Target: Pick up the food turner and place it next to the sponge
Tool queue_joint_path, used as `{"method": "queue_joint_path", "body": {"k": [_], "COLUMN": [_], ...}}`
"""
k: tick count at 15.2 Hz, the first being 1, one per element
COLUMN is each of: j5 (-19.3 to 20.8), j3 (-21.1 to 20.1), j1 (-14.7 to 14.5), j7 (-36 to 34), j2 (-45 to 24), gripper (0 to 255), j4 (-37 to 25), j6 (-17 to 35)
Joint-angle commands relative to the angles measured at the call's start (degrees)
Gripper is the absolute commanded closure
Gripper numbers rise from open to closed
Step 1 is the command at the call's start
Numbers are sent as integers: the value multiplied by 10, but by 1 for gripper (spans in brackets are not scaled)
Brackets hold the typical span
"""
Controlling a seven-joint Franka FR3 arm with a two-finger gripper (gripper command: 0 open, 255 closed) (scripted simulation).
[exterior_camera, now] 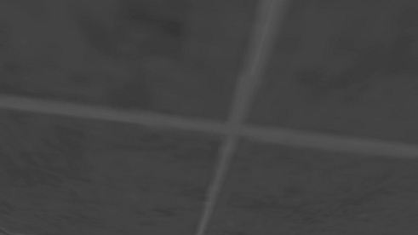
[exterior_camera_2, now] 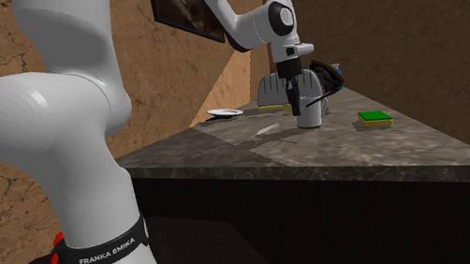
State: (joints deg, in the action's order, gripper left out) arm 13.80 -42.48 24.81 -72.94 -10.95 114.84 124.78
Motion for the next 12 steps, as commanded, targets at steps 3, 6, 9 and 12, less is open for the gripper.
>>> {"method": "queue_joint_path", "body": {"k": [3,6,9,12], "j5": [18,26,25,24], "j3": [6,11,13,16], "j1": [-5,-9,-11,-13], "j7": [-13,-19,-18,-17], "j2": [-24,-32,-32,-31], "gripper": [255,255,255,255], "j4": [18,23,23,23], "j6": [26,36,37,37]}}
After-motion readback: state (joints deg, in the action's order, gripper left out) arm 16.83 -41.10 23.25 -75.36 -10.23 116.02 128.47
